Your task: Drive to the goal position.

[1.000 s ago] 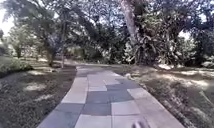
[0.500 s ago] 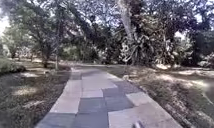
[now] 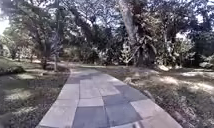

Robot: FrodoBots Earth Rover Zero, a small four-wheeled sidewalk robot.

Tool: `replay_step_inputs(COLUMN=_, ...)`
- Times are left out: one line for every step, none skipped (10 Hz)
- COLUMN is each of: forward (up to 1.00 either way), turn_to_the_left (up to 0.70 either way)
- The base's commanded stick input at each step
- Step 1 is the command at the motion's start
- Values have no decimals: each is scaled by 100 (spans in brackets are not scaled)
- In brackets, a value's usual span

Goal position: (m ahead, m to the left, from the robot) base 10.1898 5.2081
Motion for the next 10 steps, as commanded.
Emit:
replay_step_inputs(forward=50, turn_to_the_left=0)
replay_step_inputs(forward=50, turn_to_the_left=0)
replay_step_inputs(forward=50, turn_to_the_left=0)
replay_step_inputs(forward=50, turn_to_the_left=0)
replay_step_inputs(forward=50, turn_to_the_left=0)
replay_step_inputs(forward=50, turn_to_the_left=0)
replay_step_inputs(forward=50, turn_to_the_left=0)
replay_step_inputs(forward=50, turn_to_the_left=0)
replay_step_inputs(forward=50, turn_to_the_left=0)
replay_step_inputs(forward=50, turn_to_the_left=0)
